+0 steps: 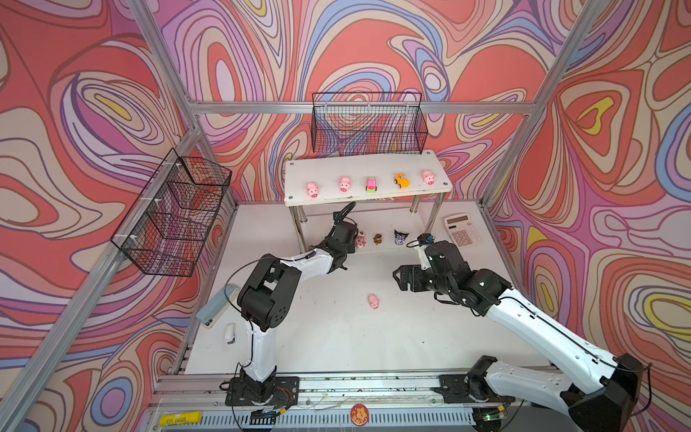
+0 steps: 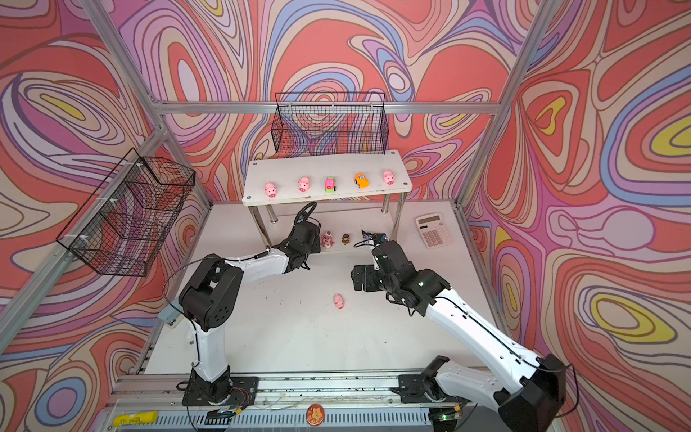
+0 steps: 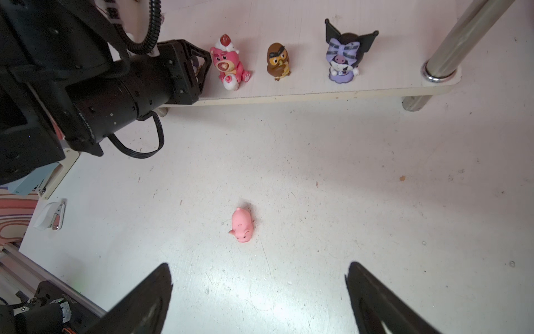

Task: Organize plastic toys on shelves
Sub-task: Place the plastic toy on the shelf.

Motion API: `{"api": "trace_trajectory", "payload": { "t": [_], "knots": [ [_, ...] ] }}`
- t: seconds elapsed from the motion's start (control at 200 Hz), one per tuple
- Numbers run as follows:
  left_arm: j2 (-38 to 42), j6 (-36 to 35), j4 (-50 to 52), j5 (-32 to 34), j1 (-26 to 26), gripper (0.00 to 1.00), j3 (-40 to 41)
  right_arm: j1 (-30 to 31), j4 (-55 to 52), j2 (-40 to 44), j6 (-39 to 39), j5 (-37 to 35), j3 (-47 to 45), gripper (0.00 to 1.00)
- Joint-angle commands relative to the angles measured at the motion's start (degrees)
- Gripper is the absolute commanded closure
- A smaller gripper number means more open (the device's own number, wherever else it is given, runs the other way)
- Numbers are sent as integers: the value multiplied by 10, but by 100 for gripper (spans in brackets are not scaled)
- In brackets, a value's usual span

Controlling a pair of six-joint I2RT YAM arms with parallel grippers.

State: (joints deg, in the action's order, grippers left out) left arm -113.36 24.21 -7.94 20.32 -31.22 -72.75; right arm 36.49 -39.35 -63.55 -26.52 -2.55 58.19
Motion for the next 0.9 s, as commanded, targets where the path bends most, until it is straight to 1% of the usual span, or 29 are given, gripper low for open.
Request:
{"api": "trace_trajectory", "payload": {
  "t": [0.0, 0.075, 0.155, 0.235, 0.31, 0.641, 0.896],
  "knots": [
    [-8, 0, -5, -2, 5, 60, -5, 0, 7, -3, 4, -6, 17, 2],
    [-8, 1, -7, -2, 5, 58, -3, 0, 7, -3, 5, -7, 17, 2],
    [-5, 2, -8, -2, 5, 52, -1, 0, 7, -3, 4, -7, 17, 2],
    [-4, 3, -8, -2, 5, 51, 1, 0, 8, -3, 4, -7, 17, 2],
    [-3, 3, -10, -4, 5, 46, 4, 0, 7, -3, 4, -6, 16, 2],
    [4, 4, -15, -4, 4, 44, 13, 0, 5, -1, 4, -8, 17, 2],
    [5, 3, -19, -4, 5, 33, 16, 0, 4, -3, 3, -7, 17, 2]
  ]
}}
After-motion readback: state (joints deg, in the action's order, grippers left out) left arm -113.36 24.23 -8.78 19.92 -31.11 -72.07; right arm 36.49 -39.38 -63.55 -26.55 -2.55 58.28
